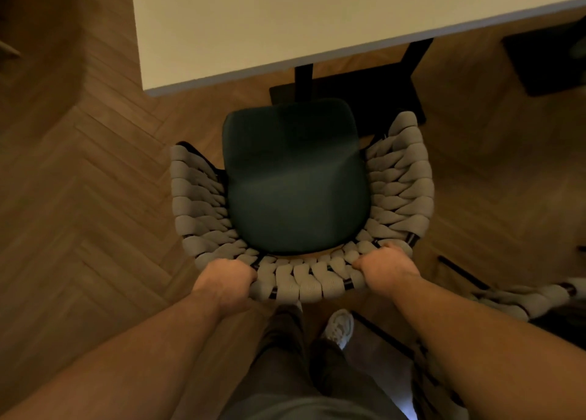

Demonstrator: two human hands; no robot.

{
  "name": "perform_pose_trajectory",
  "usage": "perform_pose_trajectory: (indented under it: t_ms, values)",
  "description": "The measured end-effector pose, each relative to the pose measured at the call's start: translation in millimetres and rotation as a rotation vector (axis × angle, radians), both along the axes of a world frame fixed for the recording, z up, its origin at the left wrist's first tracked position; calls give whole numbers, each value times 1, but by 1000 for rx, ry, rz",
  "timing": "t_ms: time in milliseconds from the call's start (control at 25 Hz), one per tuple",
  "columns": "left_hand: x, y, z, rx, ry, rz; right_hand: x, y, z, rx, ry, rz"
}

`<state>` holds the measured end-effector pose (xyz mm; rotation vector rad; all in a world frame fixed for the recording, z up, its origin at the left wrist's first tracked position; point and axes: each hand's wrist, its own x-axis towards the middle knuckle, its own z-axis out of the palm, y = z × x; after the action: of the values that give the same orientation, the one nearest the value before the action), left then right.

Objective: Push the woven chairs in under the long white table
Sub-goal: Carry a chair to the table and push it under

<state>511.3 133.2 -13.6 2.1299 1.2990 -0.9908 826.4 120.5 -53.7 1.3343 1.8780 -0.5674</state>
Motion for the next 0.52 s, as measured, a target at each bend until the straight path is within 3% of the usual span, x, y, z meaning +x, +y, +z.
perform_pose_trajectory:
  t_ms: [520]
  values:
    - [5, 16, -7, -65, 52, 46, 9, 23, 5, -159, 137, -43]
